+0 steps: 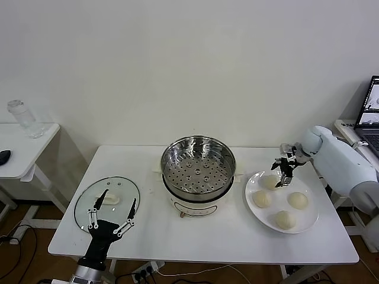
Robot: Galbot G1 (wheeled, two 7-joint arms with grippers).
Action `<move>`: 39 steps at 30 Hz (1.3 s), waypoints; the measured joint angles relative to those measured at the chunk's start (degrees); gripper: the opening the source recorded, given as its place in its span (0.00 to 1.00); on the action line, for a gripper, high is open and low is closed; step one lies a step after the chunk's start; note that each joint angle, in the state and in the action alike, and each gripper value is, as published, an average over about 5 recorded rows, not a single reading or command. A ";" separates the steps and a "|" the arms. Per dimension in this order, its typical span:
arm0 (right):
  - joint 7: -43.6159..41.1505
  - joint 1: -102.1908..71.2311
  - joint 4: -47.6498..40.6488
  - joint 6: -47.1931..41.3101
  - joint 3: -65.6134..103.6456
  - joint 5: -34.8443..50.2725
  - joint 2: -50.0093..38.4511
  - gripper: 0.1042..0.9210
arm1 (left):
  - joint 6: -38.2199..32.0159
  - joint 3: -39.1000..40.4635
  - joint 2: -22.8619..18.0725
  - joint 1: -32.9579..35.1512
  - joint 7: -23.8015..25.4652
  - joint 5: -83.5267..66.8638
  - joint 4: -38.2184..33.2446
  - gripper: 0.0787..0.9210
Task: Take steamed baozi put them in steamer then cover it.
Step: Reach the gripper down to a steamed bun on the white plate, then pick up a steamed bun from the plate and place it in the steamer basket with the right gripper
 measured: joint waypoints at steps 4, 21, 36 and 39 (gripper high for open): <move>0.25 -0.24 -1.26 0.37 0.20 -1.75 0.97 0.88 | -0.09 -0.05 -0.09 -0.03 -0.09 -0.01 0.18 0.88; 1.77 -0.64 -4.63 1.93 0.55 -4.88 3.69 0.73 | -0.36 -0.62 -0.04 -0.29 -0.27 -0.19 0.38 0.88; 1.08 3.78 4.32 5.51 -4.25 -0.69 -0.79 0.70 | -0.25 -1.23 -0.03 -0.14 -0.49 -0.25 -0.69 0.88; 0.34 7.12 7.96 8.09 -6.86 1.17 -2.09 0.72 | -0.41 -1.26 0.05 -0.10 -0.52 -0.27 -0.99 0.88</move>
